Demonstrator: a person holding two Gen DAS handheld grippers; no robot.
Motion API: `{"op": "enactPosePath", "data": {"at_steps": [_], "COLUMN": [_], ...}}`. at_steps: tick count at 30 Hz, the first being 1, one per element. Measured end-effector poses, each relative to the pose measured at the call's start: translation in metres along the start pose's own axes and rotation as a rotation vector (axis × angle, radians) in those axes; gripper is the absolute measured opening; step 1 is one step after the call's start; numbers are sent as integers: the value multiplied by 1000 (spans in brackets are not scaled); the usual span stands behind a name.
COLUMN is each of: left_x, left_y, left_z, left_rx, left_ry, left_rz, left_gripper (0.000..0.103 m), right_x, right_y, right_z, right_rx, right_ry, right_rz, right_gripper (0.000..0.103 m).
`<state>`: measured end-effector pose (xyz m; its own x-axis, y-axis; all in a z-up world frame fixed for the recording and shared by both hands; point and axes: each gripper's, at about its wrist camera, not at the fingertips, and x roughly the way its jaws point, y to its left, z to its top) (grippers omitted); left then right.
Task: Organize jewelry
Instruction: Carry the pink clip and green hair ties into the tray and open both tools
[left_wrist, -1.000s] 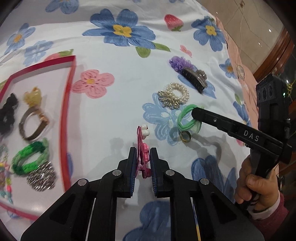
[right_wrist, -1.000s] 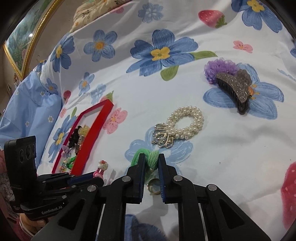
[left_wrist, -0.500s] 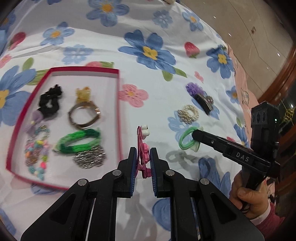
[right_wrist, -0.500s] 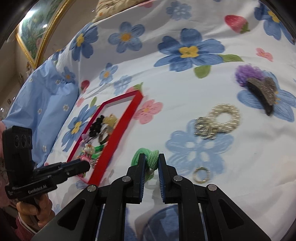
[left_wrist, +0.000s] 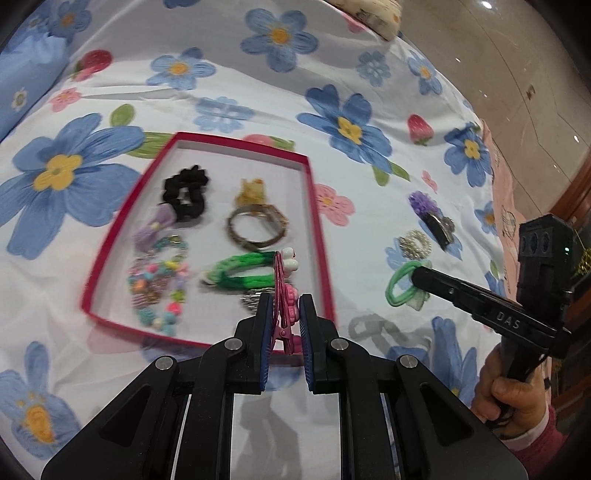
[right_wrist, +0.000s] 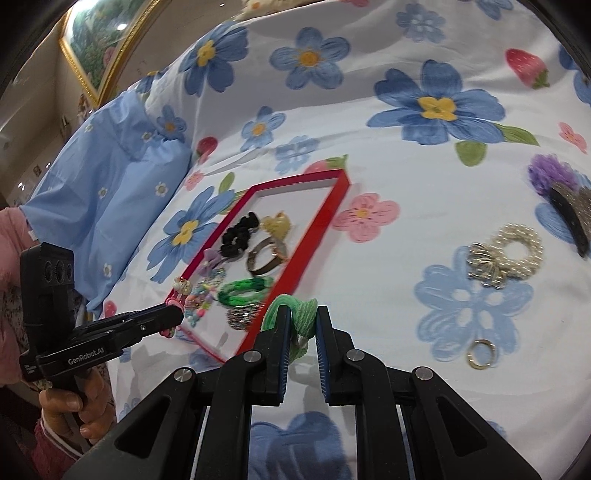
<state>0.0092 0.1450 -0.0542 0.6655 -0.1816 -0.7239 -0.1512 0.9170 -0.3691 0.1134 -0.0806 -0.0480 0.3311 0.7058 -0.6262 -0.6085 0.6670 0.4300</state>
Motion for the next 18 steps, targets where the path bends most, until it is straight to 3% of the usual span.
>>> {"op": "enactPosePath", "data": {"at_steps": [18], "left_x": [-13], "left_y": [52], "left_z": [2], "left_rx": [-77], "left_ry": [-20], "left_rz": [61], "left_gripper": [13], "right_x": [39], "right_y": [52], "right_z": [8], "right_rx": [-82], "right_ry": [56], "right_rz": [53], "right_gripper": [13]}}
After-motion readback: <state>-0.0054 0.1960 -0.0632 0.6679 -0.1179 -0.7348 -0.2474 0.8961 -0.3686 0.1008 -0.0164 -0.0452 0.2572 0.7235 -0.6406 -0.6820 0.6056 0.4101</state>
